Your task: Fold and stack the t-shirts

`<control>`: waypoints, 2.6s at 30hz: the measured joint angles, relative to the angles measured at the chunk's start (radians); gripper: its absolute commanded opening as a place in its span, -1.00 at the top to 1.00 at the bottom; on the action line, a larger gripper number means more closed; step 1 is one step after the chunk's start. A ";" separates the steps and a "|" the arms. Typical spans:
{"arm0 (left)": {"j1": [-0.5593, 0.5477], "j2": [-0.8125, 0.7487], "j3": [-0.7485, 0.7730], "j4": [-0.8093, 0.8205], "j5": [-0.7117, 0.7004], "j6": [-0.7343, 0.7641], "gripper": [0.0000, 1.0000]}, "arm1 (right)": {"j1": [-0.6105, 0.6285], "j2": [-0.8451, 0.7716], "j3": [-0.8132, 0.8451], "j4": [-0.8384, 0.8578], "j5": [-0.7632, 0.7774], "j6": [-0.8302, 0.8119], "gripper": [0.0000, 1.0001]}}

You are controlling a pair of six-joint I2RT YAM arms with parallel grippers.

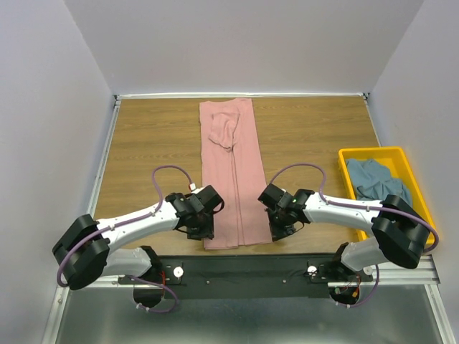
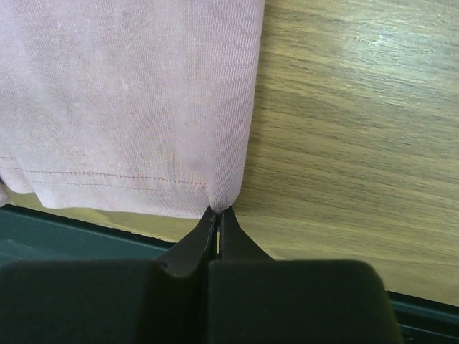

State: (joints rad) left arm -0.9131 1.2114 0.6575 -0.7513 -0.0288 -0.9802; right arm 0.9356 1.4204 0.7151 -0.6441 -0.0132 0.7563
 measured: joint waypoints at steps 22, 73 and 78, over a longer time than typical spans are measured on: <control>-0.057 0.175 0.058 -0.020 -0.008 -0.013 0.93 | 0.000 -0.003 0.000 0.005 -0.001 -0.041 0.99; 0.540 0.399 0.339 0.593 -0.066 0.521 1.00 | -0.381 0.512 0.837 0.039 0.192 -0.426 0.99; 0.552 0.437 0.345 0.624 -0.064 0.530 1.00 | -0.388 0.550 0.854 0.074 0.192 -0.444 0.99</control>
State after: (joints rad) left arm -0.3611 1.6482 1.0027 -0.1272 -0.0933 -0.4500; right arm 0.5476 1.9709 1.5692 -0.5697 0.1791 0.3126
